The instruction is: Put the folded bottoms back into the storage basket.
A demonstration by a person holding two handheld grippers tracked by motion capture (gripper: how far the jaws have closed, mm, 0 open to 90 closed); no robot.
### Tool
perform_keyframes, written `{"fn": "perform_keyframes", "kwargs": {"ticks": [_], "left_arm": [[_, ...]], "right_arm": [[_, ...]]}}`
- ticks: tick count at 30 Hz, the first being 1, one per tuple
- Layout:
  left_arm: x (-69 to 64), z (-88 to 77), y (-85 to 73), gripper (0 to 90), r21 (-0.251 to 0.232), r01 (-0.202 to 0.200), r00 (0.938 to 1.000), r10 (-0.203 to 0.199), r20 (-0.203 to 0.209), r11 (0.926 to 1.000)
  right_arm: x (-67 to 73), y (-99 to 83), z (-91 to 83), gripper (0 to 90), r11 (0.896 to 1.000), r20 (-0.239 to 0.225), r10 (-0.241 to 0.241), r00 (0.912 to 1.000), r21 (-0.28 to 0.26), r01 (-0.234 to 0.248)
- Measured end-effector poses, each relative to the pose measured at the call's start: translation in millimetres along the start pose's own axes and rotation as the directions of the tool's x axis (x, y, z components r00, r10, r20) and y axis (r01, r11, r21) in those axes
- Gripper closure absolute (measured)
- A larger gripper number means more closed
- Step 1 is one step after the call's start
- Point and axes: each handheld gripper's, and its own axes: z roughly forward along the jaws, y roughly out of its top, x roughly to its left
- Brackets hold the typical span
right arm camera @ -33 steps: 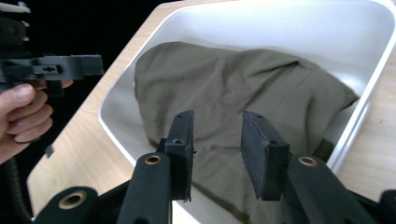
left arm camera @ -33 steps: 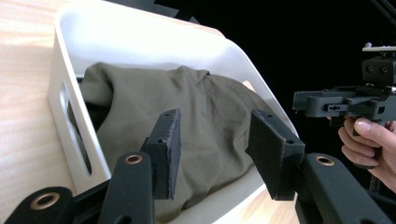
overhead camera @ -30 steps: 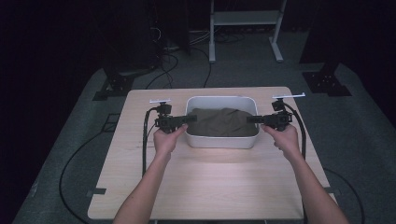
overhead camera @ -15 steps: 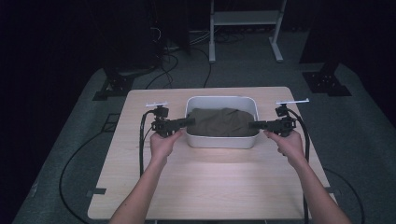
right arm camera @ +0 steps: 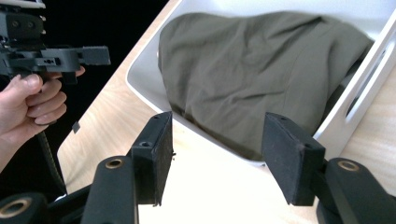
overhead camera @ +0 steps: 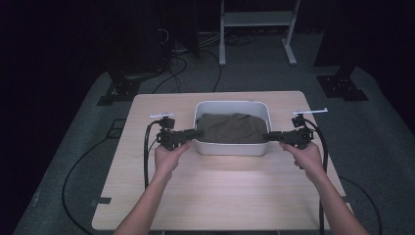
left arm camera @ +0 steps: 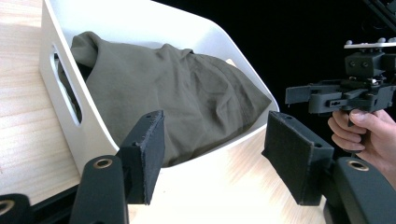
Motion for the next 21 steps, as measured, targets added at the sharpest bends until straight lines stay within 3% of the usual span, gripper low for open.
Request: {"fn": "perform_keyframes", "kwargs": {"ticks": [21], "left_arm": [[-7.9, -12.8, -15.9, 28.3, 0.015, -0.011, 0.9999, 0.011, 0.007, 0.9998]], "right_arm": [[5.5, -18.6, -12.4, 40.6, 1.000, -0.046, -0.017, 0.9988, -0.015, 0.016]]}}
